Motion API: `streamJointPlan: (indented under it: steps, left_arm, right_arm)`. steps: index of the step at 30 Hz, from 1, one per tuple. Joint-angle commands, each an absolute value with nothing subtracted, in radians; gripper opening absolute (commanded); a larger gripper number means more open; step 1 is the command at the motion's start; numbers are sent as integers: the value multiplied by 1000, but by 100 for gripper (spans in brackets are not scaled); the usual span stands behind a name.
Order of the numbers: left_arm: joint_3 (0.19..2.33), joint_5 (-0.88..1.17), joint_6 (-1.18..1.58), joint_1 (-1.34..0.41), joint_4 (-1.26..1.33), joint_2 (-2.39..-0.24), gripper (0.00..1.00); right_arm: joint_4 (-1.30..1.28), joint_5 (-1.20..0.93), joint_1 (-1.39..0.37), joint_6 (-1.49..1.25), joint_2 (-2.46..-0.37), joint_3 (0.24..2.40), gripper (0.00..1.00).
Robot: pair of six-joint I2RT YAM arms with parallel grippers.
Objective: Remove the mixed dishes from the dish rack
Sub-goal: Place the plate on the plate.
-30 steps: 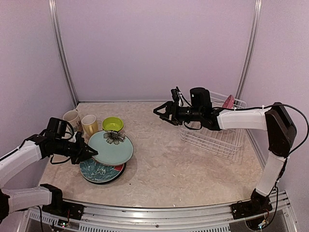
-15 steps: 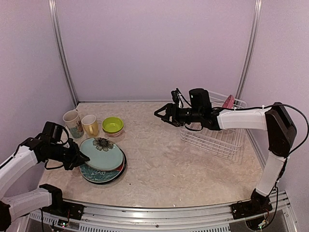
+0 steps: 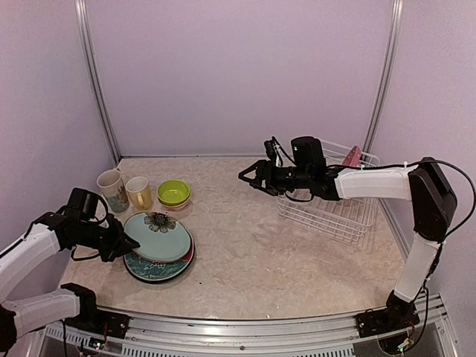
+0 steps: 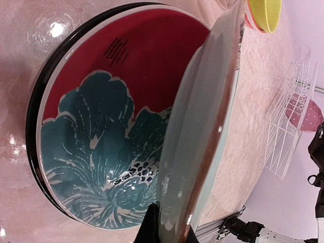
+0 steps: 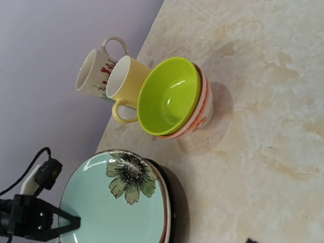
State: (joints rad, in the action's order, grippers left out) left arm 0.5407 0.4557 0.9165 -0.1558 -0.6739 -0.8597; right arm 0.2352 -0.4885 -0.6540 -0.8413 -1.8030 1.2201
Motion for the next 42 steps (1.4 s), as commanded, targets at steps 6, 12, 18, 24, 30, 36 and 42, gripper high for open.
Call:
streamJointPlan:
  steps: [6, 12, 18, 24, 30, 36, 42]
  left_arm:
    - [523, 431, 945, -149, -642, -874, 13]
    - [499, 430, 968, -149, -637, -866, 20]
    - [485, 432, 983, -149, -629, -867, 41]
    - [490, 421, 988, -149, -636, -879, 62]
    - [499, 394, 989, -149, -653, -888, 90]
    - [526, 354, 986, -149, -682, -911, 99]
    - [560, 300, 990, -148, -730, -920, 99]
  right_arm:
    - [229, -480, -647, -825, -1796, 1226, 67]
    - [230, -481, -645, -825, -1799, 1221, 67]
    - [235, -486, -645, -831, -1804, 1223, 67]
    - [225, -484, -645, -827, -1803, 1232, 67]
    - [187, -448, -643, -795, -1783, 1229, 75]
    - [124, -401, -633, -754, -1752, 1228, 87]
    - [50, -365, -617, -696, -1723, 1243, 96]
